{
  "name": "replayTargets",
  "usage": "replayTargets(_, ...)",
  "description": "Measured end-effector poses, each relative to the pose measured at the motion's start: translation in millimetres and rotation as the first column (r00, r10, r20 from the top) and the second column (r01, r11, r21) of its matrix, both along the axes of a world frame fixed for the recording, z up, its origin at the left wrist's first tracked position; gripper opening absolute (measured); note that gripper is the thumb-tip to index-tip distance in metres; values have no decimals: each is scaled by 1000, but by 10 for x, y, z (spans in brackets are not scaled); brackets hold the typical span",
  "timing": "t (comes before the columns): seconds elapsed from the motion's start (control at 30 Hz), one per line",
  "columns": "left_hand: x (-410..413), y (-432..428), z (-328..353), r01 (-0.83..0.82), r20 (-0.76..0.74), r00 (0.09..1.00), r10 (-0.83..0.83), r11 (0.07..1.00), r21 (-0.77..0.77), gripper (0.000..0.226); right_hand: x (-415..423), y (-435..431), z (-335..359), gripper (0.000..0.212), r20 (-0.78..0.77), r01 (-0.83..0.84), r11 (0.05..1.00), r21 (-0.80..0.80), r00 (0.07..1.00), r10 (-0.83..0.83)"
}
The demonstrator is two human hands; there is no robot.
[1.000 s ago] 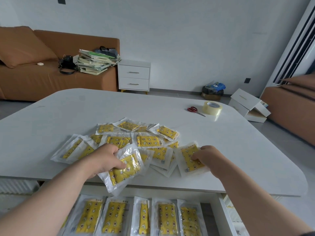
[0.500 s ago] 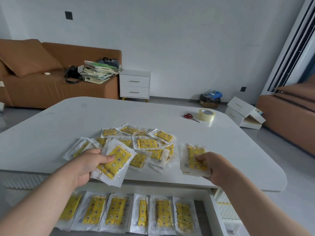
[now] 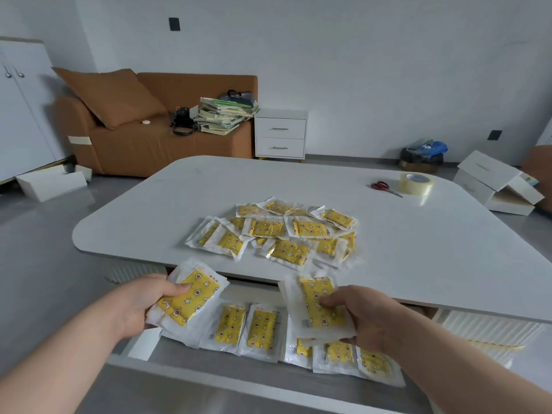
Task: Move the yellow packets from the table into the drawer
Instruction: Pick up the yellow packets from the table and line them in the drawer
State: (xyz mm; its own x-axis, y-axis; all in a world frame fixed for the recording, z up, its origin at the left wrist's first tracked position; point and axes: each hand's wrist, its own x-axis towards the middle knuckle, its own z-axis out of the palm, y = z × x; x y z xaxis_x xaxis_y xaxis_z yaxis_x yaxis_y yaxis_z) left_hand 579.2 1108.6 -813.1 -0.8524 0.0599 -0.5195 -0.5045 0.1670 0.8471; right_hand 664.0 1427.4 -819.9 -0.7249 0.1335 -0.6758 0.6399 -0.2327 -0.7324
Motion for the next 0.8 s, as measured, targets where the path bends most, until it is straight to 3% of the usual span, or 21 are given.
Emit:
replayTargets(0.13,-68,-99,-49,-75,44,996,75,997,-2,9,-117,-259,-249,23,49,-85,996,18,995,84)
replayTargets(0.33,-4,-188,-499,-10,172,984,40,985,-171,21,-303,-615,-643,23,136,-138,987,87,983,126)
replayTargets(0.37,-25,-233,-561,-12,175,984,41,987,-160,31,-342,-673,-692,24,145,-146,986,81,980,133)
replayTargets(0.47,-235,-441,-903,6,158,987,21,986,-167,91,-465,-823,-784,26,157,-156,982,107,978,138)
replayTargets(0.5,-329,-500,-1019,11,164,986,16,987,-163,93,-508,-861,-804,24,157,-157,981,113,978,139)
replayTargets(0.57,-407,-534,-1083,9,175,984,21,985,-172,70,-588,-935,-845,21,159,-156,982,105,978,138)
replayTargets(0.7,-569,-560,-1254,10,204,979,23,987,-158,69,-736,-1083,-965,19,183,-131,986,108,977,109)
replayTargets(0.8,-614,-423,-1321,-3,196,980,33,988,-154,53,-854,-1217,-1119,18,180,-68,994,86,982,52)
